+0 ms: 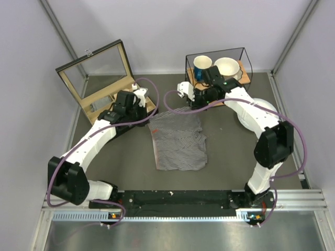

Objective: Roll the underwear
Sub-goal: Fold the underwear at the center of the board.

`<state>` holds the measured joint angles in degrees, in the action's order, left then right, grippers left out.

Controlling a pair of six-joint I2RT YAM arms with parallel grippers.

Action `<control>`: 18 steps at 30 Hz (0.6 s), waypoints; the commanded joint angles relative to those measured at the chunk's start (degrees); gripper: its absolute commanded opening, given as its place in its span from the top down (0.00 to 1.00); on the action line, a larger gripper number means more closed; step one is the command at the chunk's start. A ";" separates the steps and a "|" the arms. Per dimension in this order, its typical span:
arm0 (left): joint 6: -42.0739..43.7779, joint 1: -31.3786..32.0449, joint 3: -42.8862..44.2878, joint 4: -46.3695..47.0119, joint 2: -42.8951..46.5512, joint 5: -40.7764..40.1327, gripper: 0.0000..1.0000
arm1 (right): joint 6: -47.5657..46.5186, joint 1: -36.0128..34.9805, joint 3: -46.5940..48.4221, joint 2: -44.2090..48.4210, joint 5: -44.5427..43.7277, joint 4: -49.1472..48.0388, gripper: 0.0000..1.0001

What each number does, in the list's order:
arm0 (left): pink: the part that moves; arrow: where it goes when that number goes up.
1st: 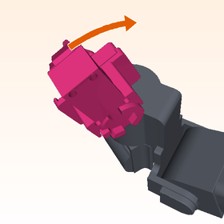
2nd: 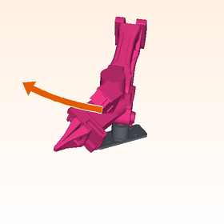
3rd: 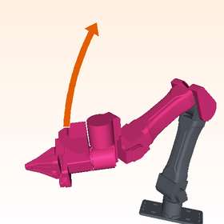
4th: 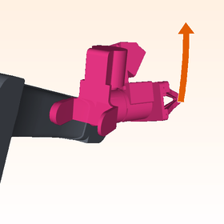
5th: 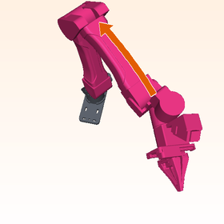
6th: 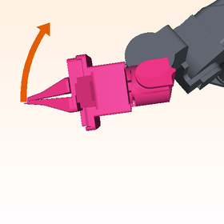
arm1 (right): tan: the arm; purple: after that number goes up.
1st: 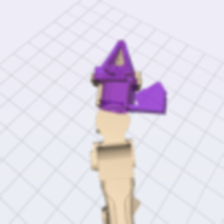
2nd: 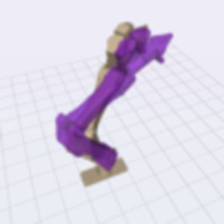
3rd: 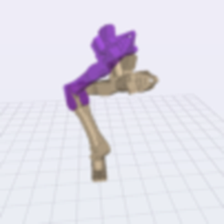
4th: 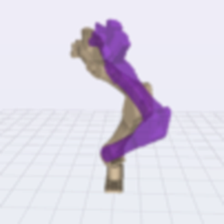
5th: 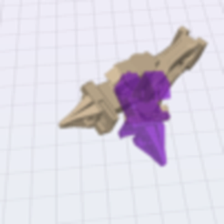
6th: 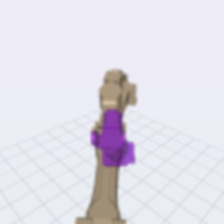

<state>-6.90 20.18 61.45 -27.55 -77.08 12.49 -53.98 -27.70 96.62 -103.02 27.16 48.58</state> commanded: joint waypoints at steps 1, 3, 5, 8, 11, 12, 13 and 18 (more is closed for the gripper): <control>-0.92 -0.32 -2.64 -1.19 3.07 2.79 1.00 | 0.54 -0.69 -5.71 8.09 4.04 -0.50 1.00; -2.32 -0.32 -4.83 -1.10 3.95 5.08 1.00 | 0.36 -1.03 -8.54 10.02 6.06 -0.41 1.00; -3.12 -0.15 -6.25 -0.84 5.36 7.01 1.00 | 0.63 -1.73 -12.67 12.58 6.68 -0.50 1.00; -4.26 0.29 -9.06 -0.84 8.08 7.90 1.00 | 0.10 -4.19 -18.82 16.26 6.42 -0.50 1.00; -5.23 0.64 -11.79 -1.36 10.01 9.91 1.00 | 0.01 -7.01 -24.62 19.16 6.33 -0.50 1.00; -5.76 0.82 -13.27 -1.45 10.63 10.96 1.00 | 0.01 -8.14 -26.99 19.61 6.33 -0.67 1.00; -6.02 0.99 -13.98 -1.45 10.81 11.06 1.00 | 0.27 -8.59 -28.14 20.05 6.16 -0.76 1.00; -8.39 4.33 -18.20 0.04 10.90 12.38 1.00 | 1.33 -9.65 -33.59 21.72 5.36 -2.08 1.00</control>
<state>-12.67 22.20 45.95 -28.99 -66.89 22.20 -53.74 -36.82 65.52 -84.38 31.53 48.53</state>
